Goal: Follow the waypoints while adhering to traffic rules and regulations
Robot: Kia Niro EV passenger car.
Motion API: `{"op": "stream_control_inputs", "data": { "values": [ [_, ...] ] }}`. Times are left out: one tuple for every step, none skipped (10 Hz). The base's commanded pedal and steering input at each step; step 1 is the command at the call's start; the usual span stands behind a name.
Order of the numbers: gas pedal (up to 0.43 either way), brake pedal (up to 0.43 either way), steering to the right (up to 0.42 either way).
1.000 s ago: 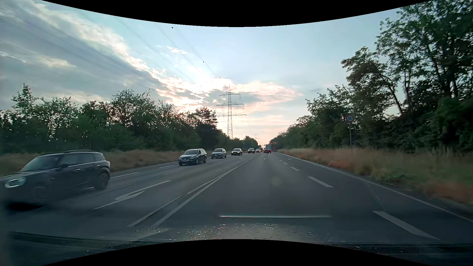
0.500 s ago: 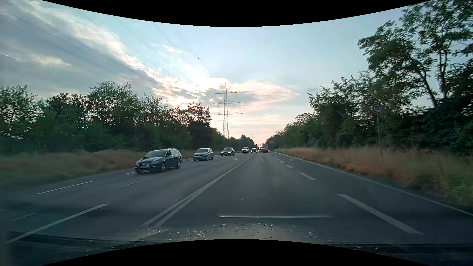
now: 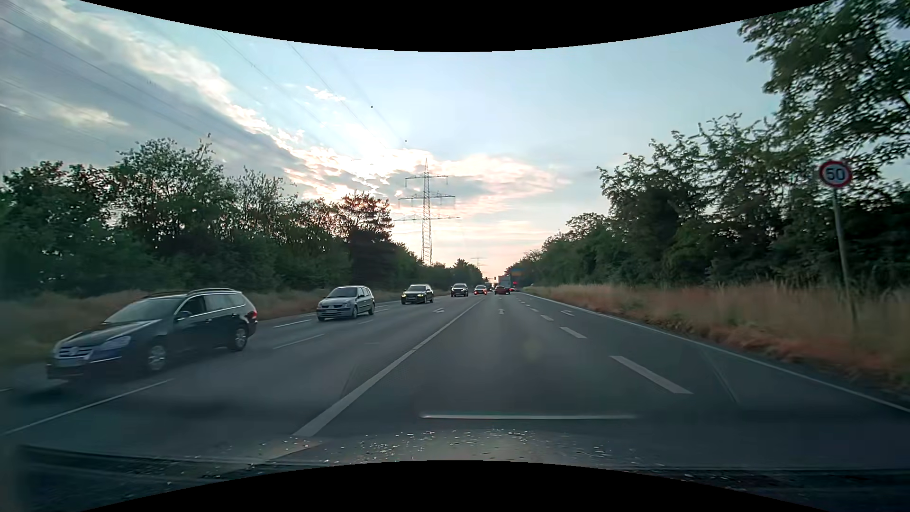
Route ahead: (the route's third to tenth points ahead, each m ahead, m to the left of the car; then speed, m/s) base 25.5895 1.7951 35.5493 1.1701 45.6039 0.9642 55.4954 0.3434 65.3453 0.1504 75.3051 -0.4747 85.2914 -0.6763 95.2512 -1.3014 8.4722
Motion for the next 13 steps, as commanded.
{"op": "stream_control_inputs", "data": {
  "values": [
    [0.000, 0.000, 0.014],
    [0.000, 0.000, 0.015],
    [0.000, 0.000, 0.015],
    [0.000, 0.000, 0.014],
    [0.000, 0.000, 0.014],
    [0.000, 0.000, 0.014],
    [0.000, 0.000, 0.013],
    [0.000, 0.000, 0.011],
    [0.000, 0.000, 0.009],
    [0.000, 0.000, 0.009],
    [0.000, 0.000, 0.009],
    [0.000, 0.000, 0.008],
    [0.000, 0.000, 0.008]
  ]
}}
